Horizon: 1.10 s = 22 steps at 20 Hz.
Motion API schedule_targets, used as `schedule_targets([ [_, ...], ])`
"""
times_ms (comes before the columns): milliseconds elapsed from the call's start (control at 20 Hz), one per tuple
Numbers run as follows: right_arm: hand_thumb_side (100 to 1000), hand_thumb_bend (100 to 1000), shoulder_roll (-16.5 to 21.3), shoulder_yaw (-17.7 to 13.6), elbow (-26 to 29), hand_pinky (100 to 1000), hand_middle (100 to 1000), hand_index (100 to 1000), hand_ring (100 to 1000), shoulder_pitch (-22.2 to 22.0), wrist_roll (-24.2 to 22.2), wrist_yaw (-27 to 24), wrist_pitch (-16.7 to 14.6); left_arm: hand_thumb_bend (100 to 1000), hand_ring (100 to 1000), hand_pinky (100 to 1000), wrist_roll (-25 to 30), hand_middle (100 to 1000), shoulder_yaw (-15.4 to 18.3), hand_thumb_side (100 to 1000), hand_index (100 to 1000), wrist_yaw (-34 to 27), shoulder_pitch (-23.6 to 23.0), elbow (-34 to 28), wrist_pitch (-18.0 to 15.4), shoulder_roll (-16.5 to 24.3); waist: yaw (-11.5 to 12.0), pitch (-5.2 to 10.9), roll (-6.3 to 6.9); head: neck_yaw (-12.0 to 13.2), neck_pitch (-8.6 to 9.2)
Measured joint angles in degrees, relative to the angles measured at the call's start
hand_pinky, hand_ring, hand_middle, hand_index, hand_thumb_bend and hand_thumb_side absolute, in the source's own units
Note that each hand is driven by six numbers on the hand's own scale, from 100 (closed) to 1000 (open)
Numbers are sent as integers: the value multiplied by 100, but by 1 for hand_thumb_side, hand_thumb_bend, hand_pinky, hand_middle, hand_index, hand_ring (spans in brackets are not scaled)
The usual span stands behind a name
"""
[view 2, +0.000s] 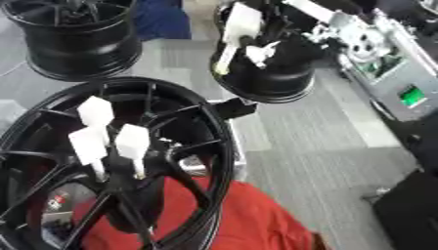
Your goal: Pull the pin out of the wheel hub.
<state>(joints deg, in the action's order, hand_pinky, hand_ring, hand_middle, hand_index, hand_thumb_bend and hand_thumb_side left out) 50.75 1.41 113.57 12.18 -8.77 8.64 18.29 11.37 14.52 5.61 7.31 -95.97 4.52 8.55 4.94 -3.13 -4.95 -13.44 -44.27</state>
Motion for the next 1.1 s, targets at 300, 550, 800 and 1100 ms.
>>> schedule_targets([
  [300,212,100,-992,-848,2,792,775,894,772,-1834,906,1328,120,100,709,543,-90,601,76,767,685,2,-66,-1,-7,54,-173,14,-12,117,0],
  [550,365,100,-2424,-1411,2,842,902,948,853,-2547,1704,2253,805,100,709,543,-120,600,101,767,685,2,-77,-1,-7,55,-186,31,-11,165,0],
  [800,440,100,-3621,-1886,1,813,891,940,823,-2762,2981,2499,1417,100,709,543,-149,600,133,766,685,0,-91,-1,3,55,-229,65,-6,215,0],
  [1100,431,100,-4305,-2001,1,745,802,894,751,-2713,4230,2261,1182,100,709,543,-162,601,140,771,685,-1,-118,-1,10,54,-255,113,-5,221,0],
])
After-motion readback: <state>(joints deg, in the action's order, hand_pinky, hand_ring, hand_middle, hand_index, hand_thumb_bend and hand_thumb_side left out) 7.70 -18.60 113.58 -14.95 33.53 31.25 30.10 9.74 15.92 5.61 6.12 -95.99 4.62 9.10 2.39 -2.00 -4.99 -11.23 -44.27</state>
